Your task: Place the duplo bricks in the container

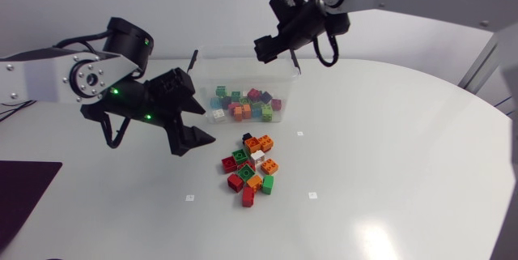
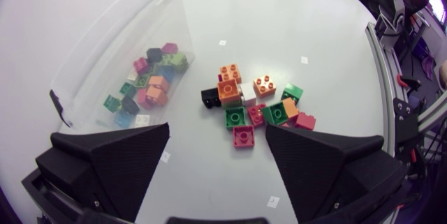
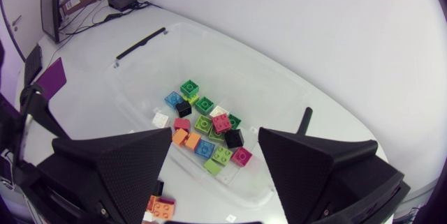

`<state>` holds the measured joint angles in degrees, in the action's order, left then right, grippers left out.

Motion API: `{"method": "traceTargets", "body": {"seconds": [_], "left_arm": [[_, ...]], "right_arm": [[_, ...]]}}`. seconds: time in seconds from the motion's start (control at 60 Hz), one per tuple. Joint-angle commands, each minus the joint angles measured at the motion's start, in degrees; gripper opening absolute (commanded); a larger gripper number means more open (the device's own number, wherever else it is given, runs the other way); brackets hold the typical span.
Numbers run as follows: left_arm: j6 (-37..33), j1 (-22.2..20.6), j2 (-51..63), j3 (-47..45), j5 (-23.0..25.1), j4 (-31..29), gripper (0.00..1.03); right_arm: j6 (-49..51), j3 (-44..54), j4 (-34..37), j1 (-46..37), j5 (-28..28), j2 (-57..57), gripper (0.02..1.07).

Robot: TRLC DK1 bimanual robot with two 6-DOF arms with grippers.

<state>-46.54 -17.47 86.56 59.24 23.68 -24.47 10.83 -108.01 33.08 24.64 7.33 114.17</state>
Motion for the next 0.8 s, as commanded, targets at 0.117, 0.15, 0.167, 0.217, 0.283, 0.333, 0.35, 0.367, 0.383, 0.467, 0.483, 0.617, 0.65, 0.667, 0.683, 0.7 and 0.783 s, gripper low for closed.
{"method": "traceTargets", "body": {"seconds": [0.117,0.15,0.167,0.217,0.283,0.333,0.35,0.367,0.383,0.467,0.483,0.617,0.65,0.667,0.683,0.7,0.783], "left_arm": [[-4.2,-1.9,7.6,-2.0,-1.8,1.2,0.93],[-4.2,-2.2,8.4,-1.9,-2.1,1.7,0.93],[-4.2,-2.4,9.0,-1.9,-2.4,2.1,0.93],[-4.2,-3.0,10.5,-1.7,-3.6,3.0,0.93],[-4.2,-3.6,12.5,-1.0,-4.3,3.6,0.93],[-4.2,-3.9,13.8,-0.3,-4.6,3.8,0.93],[-4.2,-4.0,14.0,-0.1,-4.6,3.8,0.93],[-4.2,-4.1,14.4,0.2,-4.7,3.8,0.93],[-4.2,-4.1,14.8,0.3,-4.8,3.8,0.93],[-4.2,-4.4,16.8,1.8,-4.9,3.8,0.93],[-4.2,-4.5,17.1,2.0,-4.9,3.8,0.93],[-4.1,-4.7,19.5,3.4,-5.0,3.8,0.92],[-4.1,-4.8,20.0,3.7,-4.9,3.8,0.92],[-4.1,-4.9,20.0,3.9,-4.9,3.8,0.92],[-4.1,-5.0,20.2,4.0,-5.0,3.8,0.92],[-4.1,-5.2,20.6,4.1,-5.0,3.8,0.92],[-4.0,-5.9,21.9,4.9,-4.9,3.8,0.92]], "right_arm": [[3.1,16.2,-4.0,-0.8,0.8,-13.8,0.94],[3.4,18.5,-4.3,-0.8,0.9,-15.6,0.94],[3.5,19.5,-4.5,-0.8,1.2,-16.4,0.94],[3.8,23.1,-5.1,-0.8,1.5,-19.2,0.94],[4.5,27.1,-5.5,-0.9,1.8,-22.5,0.94],[4.7,30.0,-5.7,-0.9,2.2,-24.8,0.94],[4.8,30.8,-5.8,-0.9,2.3,-25.4,0.94],[4.9,31.5,-5.8,-0.9,2.4,-26.0,0.94],[5.0,32.4,-5.9,-0.9,2.6,-26.6,0.94],[5.3,36.6,-6.5,-1.1,3.1,-29.6,0.94],[5.3,37.4,-6.8,-1.2,3.3,-30.1,0.94],[6.0,43.7,-8.3,-2.2,4.4,-33.4,0.94],[6.2,45.1,-8.6,-2.8,5.1,-34.0,0.94],[6.4,45.5,-8.6,-2.8,5.1,-34.1,0.94],[6.5,46.0,-8.6,-2.9,5.1,-34.3,0.94],[6.7,46.6,-8.6,-3.0,5.2,-34.5,0.94],[6.9,48.8,-9.1,-3.6,6.4,-35.1,0.94]]}}
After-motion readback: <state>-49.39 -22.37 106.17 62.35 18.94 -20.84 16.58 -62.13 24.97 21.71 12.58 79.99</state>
